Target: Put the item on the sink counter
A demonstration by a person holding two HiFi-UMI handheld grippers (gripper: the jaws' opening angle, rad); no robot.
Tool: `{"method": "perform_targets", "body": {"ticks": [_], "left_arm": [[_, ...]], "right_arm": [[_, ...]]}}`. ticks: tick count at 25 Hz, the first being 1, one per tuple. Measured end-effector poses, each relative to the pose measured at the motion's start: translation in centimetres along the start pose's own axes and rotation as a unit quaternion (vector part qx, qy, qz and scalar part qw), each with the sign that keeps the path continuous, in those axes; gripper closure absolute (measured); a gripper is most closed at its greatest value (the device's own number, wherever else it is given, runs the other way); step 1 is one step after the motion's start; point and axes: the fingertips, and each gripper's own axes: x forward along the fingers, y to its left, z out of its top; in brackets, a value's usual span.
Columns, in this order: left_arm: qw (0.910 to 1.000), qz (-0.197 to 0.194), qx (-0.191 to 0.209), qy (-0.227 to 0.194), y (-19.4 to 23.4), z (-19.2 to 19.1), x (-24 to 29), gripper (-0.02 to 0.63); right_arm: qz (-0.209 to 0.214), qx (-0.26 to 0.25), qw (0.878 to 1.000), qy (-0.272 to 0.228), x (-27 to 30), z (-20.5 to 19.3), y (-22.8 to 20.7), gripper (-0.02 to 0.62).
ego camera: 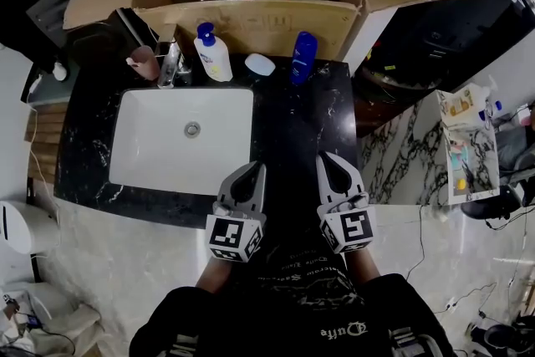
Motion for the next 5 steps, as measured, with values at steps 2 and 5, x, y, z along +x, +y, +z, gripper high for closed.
{"method": "perform_targets", "body": {"ticks": [2, 5], "left_arm": [[1.0000, 0.001, 0.001, -0.001, -0.03, 0.07, 0.13, 0.598], [1.0000, 0.002, 0.002, -0.003, 0.06, 0.16, 0.23, 0.598]], "right_arm": [[0.000, 0.000, 1.000, 0.003, 0.00, -0.21, -0.16, 0.597], [0.000, 0.003, 1.000, 0.004, 0.09, -0.36, -0.30, 0.597]]}}
